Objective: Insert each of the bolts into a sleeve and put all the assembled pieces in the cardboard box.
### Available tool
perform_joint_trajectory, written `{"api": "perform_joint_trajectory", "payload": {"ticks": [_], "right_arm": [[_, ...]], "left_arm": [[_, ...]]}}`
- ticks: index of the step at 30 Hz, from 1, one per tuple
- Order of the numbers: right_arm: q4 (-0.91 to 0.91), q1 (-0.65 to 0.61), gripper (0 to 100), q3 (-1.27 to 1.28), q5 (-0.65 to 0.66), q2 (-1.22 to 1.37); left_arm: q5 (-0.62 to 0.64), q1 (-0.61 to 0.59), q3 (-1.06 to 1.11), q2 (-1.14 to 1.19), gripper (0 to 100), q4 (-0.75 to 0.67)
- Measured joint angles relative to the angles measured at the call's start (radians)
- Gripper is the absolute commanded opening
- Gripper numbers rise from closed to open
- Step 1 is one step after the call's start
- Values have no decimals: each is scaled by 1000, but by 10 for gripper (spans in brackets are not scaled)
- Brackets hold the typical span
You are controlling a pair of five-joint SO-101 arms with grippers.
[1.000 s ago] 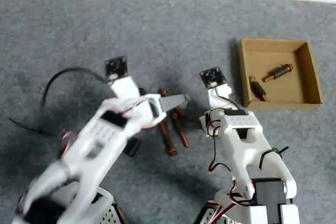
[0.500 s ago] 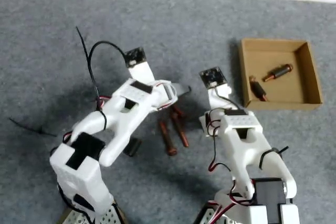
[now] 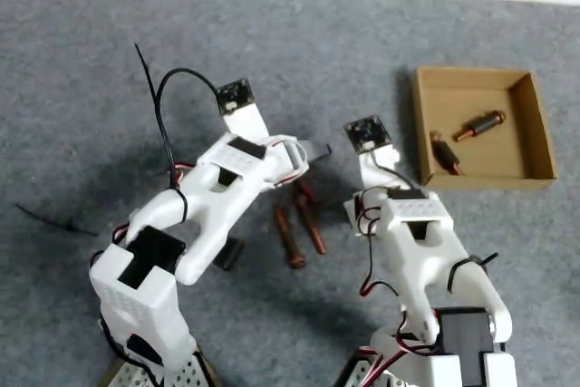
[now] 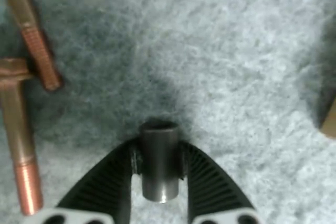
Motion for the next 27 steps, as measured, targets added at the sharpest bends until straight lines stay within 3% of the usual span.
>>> {"api": "perform_joint_trajectory", "payload": {"ticks": [6, 13, 22, 27], "right_arm": [[0, 0, 5, 0, 0, 0], [0, 0, 5, 0, 0, 0], [0, 0, 5, 0, 0, 0], [0, 0, 5, 0, 0, 0]], "left_arm": [[0, 18, -11, 2, 425, 32], [0, 34, -11, 2, 240, 37], [0, 34, -54, 48, 235, 51], [0, 34, -183, 135, 235, 175]]}}
